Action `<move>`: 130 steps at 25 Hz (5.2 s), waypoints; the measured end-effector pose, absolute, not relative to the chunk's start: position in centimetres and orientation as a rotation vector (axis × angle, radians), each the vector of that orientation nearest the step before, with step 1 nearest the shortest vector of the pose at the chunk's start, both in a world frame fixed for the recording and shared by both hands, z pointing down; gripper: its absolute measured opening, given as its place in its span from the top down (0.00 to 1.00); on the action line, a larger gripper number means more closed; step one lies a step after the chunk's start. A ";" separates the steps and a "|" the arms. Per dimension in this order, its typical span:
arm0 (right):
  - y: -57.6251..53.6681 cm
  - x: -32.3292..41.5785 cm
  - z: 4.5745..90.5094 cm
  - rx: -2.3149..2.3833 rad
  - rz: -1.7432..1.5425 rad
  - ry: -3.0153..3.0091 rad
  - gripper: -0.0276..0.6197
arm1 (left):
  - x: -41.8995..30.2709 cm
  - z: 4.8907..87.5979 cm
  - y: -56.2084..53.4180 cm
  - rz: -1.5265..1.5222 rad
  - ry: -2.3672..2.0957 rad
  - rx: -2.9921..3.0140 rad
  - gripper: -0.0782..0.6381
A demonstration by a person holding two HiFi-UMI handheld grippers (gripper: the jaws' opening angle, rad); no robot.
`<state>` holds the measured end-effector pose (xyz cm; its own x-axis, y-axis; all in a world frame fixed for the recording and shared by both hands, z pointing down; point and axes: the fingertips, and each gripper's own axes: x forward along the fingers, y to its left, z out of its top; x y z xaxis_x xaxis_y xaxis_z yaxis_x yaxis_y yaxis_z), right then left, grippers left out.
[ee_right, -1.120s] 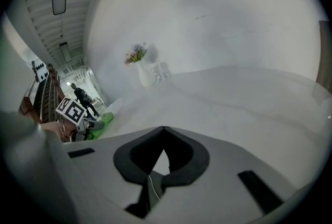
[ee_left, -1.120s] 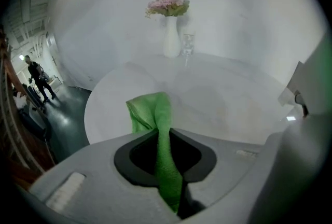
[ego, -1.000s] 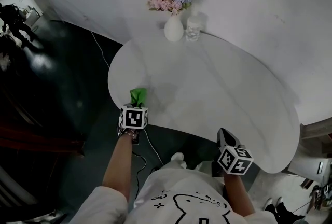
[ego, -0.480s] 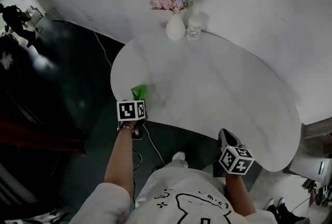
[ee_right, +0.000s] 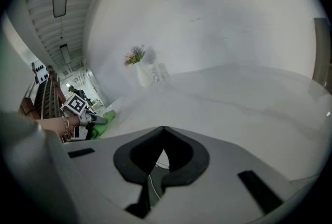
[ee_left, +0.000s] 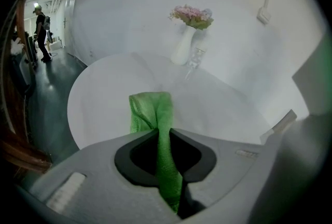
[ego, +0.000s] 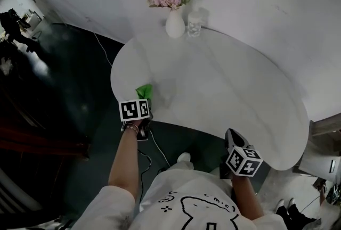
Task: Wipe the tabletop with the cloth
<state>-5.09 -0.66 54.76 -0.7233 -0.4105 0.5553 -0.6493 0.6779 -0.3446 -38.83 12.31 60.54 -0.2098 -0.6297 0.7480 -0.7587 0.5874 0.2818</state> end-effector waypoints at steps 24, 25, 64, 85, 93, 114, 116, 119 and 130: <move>-2.8 2.0 55.1 0.916 0.748 -2.240 0.97 | -32.1 60.5 8.7 0.306 -1.864 1.142 0.82; -2.9 2.4 55.1 0.920 0.758 -2.224 0.96 | -31.8 60.5 8.6 0.310 -1.861 1.143 0.82; -3.2 14.3 55.0 0.869 0.833 -2.091 0.96 | -16.9 60.6 1.7 0.316 -1.698 1.265 0.82; -4.2 19.3 55.5 0.845 0.849 -2.099 0.96 | -9.4 60.8 -2.3 0.436 -1.640 1.337 0.82; -5.0 21.4 55.5 0.859 0.871 -2.100 0.96 | -7.0 60.7 -3.4 0.435 -1.632 1.348 0.82; -5.1 26.1 56.1 0.859 0.897 -2.107 0.96 | 1.5 60.7 -6.2 0.456 -1.542 1.446 0.82; -5.0 26.5 56.2 0.858 0.900 -2.107 0.96 | 2.4 60.8 -6.5 0.469 -1.530 1.459 0.82; -5.0 27.1 56.3 0.865 0.906 -2.105 0.96 | 3.8 60.8 -6.9 0.486 -1.511 1.483 0.82; -5.0 29.6 56.2 0.918 0.918 -2.090 0.96 | 9.0 60.8 -8.3 0.536 -1.421 1.562 0.82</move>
